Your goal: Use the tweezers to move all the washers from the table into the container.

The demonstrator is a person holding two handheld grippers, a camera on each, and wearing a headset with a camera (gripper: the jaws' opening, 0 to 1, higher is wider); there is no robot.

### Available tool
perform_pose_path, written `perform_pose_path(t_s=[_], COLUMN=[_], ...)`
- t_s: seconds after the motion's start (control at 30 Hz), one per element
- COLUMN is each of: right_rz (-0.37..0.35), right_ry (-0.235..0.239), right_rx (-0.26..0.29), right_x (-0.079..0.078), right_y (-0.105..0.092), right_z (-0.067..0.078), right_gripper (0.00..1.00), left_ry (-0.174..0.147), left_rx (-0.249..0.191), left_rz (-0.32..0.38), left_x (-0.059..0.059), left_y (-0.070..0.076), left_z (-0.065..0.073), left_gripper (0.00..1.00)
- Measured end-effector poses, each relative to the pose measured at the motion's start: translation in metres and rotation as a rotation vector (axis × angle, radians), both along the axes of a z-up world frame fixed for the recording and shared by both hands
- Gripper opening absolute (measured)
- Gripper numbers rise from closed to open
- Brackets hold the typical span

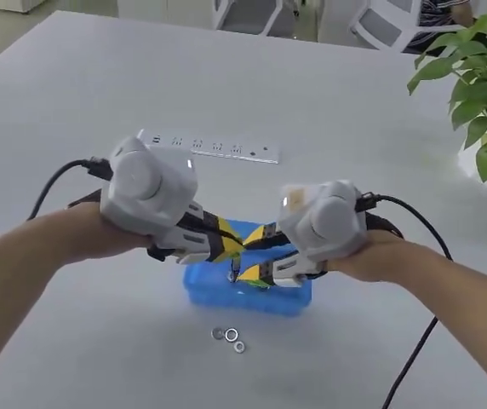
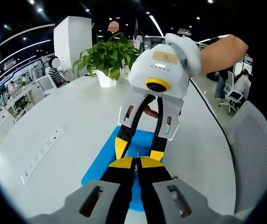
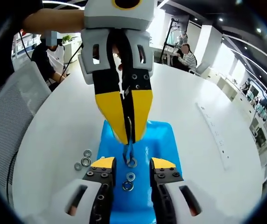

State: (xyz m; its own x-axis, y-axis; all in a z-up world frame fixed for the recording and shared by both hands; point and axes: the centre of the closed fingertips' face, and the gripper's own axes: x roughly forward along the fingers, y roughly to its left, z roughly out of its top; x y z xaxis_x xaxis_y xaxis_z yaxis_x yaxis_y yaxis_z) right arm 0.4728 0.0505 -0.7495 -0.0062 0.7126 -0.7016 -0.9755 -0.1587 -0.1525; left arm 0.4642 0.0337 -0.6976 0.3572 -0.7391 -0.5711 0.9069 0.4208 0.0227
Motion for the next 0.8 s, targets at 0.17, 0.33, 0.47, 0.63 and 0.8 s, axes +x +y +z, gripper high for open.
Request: perform_pose_path(t_s=[0.17,0.33,0.47,0.63,0.8], right_rz=[-0.021,-0.045,-0.073,-0.106,-0.146], right_ry=[0.000,-0.007,-0.006,-0.003,-0.003], right_rx=[0.016,0.028,0.040,0.050,0.064], right_x=[-0.004,-0.005,-0.006,-0.009,-0.009], right_y=[-0.007,-0.014,-0.021,-0.030,-0.040], right_z=[0.008,0.015,0.020,0.025,0.030], right_gripper=[0.35,0.37,0.39,0.41,0.44], left_ry=[0.006,0.005,-0.002,0.000,-0.003], left_rx=[0.005,0.007,0.006,-0.006,-0.020], left_rz=[0.006,0.014,0.024,0.025,0.020], left_x=[-0.002,-0.004,-0.004,-0.005,-0.006], left_y=[0.003,0.004,0.006,0.009,0.013], left_z=[0.002,0.006,0.011,0.016,0.025], left_gripper=[0.06,0.06,0.06,0.06,0.06])
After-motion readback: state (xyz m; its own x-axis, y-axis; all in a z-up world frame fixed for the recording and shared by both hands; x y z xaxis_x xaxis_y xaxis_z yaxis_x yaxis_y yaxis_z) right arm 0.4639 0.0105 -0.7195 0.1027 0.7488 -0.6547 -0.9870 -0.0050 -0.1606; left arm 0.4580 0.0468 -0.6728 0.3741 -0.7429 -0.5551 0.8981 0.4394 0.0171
